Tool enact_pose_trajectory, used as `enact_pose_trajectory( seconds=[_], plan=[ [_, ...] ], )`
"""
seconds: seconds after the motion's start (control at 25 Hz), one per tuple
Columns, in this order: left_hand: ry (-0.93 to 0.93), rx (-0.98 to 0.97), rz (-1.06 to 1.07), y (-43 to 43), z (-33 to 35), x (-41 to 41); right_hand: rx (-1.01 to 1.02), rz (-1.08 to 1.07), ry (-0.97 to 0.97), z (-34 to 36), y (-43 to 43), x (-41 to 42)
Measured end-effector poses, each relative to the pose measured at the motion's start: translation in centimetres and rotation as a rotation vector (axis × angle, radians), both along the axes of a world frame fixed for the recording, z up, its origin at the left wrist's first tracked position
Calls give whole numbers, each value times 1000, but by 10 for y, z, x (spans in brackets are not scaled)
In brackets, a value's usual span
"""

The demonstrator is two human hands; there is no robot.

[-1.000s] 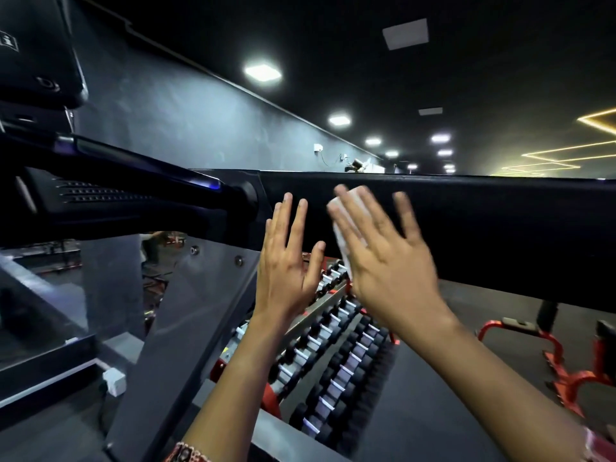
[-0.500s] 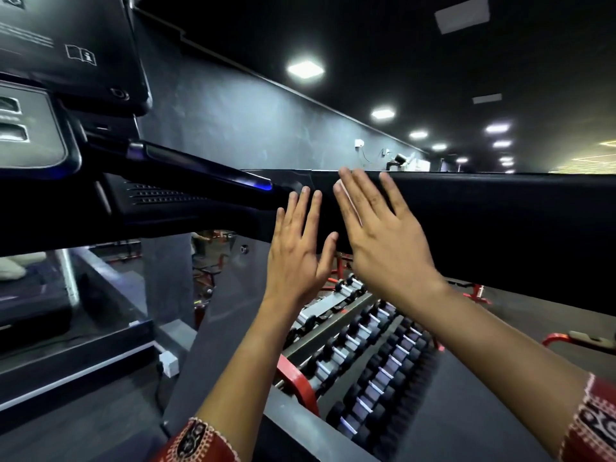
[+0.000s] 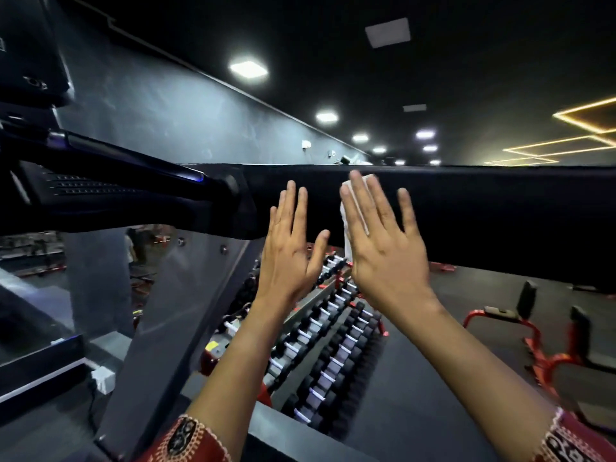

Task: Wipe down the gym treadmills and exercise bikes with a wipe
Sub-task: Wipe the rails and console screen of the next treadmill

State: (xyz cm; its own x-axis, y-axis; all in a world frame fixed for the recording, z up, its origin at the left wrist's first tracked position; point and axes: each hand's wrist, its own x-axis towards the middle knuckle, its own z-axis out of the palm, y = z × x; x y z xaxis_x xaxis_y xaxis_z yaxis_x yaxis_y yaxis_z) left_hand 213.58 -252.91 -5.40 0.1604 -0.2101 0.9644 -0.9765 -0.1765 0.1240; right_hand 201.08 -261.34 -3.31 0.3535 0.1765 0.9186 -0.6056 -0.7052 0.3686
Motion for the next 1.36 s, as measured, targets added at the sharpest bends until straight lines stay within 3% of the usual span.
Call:
enact_pose_trajectory(
  seconds=[0.2,0.36,0.56,0.72,0.96,1.04,1.16,1.28,1.36],
  plan=[
    [-135,13,-115,-22,-1,-53,177,-54,-210,-5,-24,-67],
    [-40,-64,-174,-42,6,-80,103,-50,-133,-9,-27,-71],
    [-66,16,-215,-53,21,-113,328,-160,-316,-14,-38,-114],
    [-105,117,-260,-55,42,-137,292,-160,-161,2,-42,-128],
    [4,283,-283,-53,80,-166,645,-198,-480,34,-50,-203],
    [53,390,-266,-47,96,-172,731,-141,-341,57,-40,-192],
    [131,543,-254,-35,116,-175,791,-207,39,85,-24,-188],
    [203,658,-227,-23,129,-174,968,-364,26,98,-22,-208],
    [272,706,-196,-17,138,-170,1056,-318,74,108,-17,-202]
  ],
)
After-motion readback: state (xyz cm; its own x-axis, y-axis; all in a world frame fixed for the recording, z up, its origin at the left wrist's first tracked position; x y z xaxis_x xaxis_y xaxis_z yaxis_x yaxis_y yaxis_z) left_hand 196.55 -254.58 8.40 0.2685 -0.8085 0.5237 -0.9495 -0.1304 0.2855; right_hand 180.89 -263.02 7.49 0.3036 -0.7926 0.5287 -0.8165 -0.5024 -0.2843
